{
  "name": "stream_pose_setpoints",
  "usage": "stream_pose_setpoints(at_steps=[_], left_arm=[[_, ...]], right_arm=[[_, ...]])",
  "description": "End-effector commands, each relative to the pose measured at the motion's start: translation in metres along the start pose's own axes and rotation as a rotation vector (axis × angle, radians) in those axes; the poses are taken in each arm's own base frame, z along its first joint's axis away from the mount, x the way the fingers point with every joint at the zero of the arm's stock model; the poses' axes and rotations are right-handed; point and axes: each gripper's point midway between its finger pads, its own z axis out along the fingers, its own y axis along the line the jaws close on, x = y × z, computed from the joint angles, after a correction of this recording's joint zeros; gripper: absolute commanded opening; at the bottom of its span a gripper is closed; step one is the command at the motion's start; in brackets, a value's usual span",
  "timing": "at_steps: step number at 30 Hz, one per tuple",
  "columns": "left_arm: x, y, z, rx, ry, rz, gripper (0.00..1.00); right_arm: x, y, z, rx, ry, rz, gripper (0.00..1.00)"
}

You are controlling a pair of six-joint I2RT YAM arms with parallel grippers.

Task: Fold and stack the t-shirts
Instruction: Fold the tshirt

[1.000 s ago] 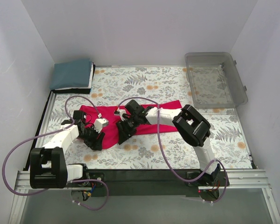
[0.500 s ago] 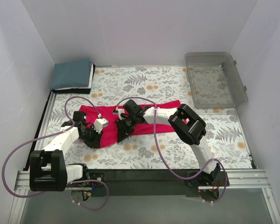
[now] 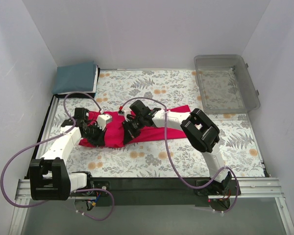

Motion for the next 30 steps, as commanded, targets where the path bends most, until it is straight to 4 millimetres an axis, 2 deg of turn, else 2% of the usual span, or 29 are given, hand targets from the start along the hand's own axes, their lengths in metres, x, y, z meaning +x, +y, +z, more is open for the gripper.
stream_pose_setpoints(at_steps=[1,4,8,9,10,11,13,15,16,18,22,26,30], left_arm=[[-0.042,0.002,-0.021,0.0,-0.086,-0.005,0.0],[-0.068,0.016,-0.029,-0.036,-0.114,-0.013,0.0],[-0.099,0.043,-0.031,-0.108,-0.161,-0.035,0.0],[-0.111,0.053,-0.032,-0.139,-0.19,-0.03,0.0],[-0.115,0.06,-0.027,-0.146,-0.182,-0.041,0.0],[-0.128,0.071,-0.032,-0.184,-0.204,-0.037,0.0],[-0.142,0.089,-0.027,-0.218,-0.227,-0.06,0.0],[-0.163,0.106,-0.031,-0.266,-0.269,-0.069,0.0],[-0.165,0.114,-0.025,-0.267,-0.26,-0.085,0.0],[-0.179,0.126,-0.025,-0.293,-0.286,-0.091,0.0],[-0.184,0.145,-0.007,-0.291,-0.272,-0.125,0.0],[-0.182,0.149,0.003,-0.28,-0.258,-0.13,0.0],[-0.177,0.136,0.001,-0.236,-0.254,-0.124,0.0]], right_arm=[[-0.043,0.038,-0.032,-0.054,-0.109,-0.137,0.01],[-0.054,0.038,-0.043,-0.036,-0.145,-0.152,0.01],[-0.084,0.022,-0.064,-0.004,-0.218,-0.154,0.01],[-0.094,0.01,-0.076,0.008,-0.247,-0.133,0.01],[-0.098,0.004,-0.08,0.016,-0.256,-0.126,0.02],[-0.104,0.0,-0.088,0.027,-0.273,-0.126,0.13],[-0.111,-0.013,-0.107,0.059,-0.305,-0.138,0.2],[-0.109,-0.024,-0.118,0.089,-0.314,-0.14,0.24],[-0.106,-0.025,-0.123,0.096,-0.312,-0.158,0.25],[-0.095,-0.032,-0.125,0.102,-0.287,-0.155,0.29],[-0.064,-0.04,-0.124,0.12,-0.217,-0.152,0.29],[-0.038,-0.049,-0.121,0.128,-0.165,-0.143,0.3],[-0.03,-0.051,-0.119,0.126,-0.143,-0.144,0.3]])
